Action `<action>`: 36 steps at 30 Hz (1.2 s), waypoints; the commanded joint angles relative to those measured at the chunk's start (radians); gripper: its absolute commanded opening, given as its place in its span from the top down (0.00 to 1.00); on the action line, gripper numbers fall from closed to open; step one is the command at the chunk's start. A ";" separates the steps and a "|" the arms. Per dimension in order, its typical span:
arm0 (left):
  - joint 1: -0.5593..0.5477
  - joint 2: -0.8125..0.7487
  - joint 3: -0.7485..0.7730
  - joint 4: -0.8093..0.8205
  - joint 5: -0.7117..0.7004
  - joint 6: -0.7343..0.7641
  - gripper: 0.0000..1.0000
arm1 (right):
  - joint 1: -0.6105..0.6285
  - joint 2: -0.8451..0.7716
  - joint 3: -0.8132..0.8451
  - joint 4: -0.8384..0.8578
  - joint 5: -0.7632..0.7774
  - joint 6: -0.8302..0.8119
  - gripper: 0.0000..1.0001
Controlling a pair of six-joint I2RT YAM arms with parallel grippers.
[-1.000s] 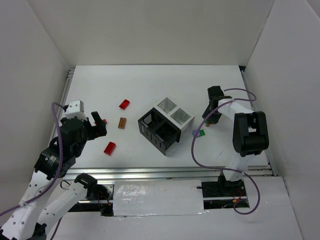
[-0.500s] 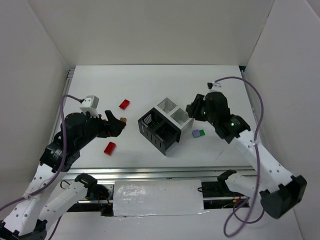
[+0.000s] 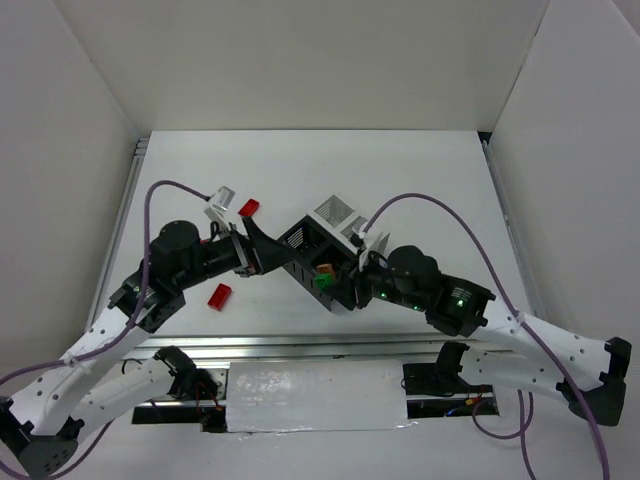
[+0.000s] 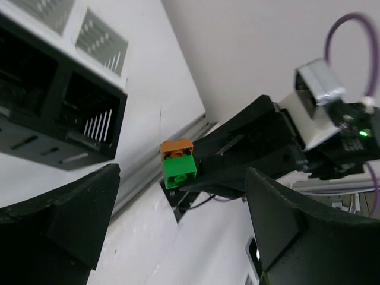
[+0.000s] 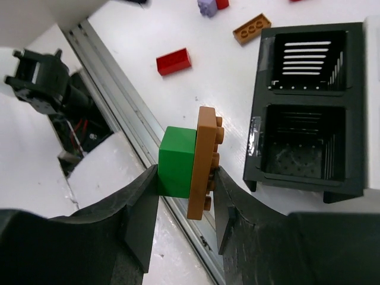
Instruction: Sort the legos into containers by color
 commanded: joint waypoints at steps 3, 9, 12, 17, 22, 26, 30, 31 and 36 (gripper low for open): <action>-0.105 0.055 -0.025 0.065 -0.050 -0.036 0.05 | 0.133 0.078 0.074 0.094 0.196 -0.074 1.00; -0.189 0.123 0.006 -0.018 -0.145 -0.010 0.09 | 0.210 0.092 0.069 0.124 0.304 -0.109 1.00; -0.220 0.149 -0.013 -0.007 -0.149 -0.019 0.12 | 0.216 0.096 0.074 0.119 0.308 -0.117 1.00; -0.290 0.189 -0.023 0.069 -0.133 -0.029 0.16 | 0.231 0.138 0.111 0.081 0.362 -0.122 1.00; -0.330 0.218 -0.008 0.076 -0.171 -0.009 0.26 | 0.234 0.113 0.094 0.100 0.338 -0.117 1.00; -0.334 0.227 -0.002 0.064 -0.185 0.002 0.43 | 0.234 0.107 0.088 0.101 0.336 -0.114 1.00; -0.334 0.225 -0.005 0.073 -0.176 0.001 0.57 | 0.234 0.113 0.089 0.102 0.383 -0.103 1.00; -0.334 0.225 -0.010 0.079 -0.164 0.000 0.59 | 0.234 0.116 0.088 0.104 0.397 -0.099 1.00; -0.334 0.221 -0.016 0.126 -0.122 0.026 1.00 | 0.234 0.124 0.074 0.134 0.411 -0.088 0.82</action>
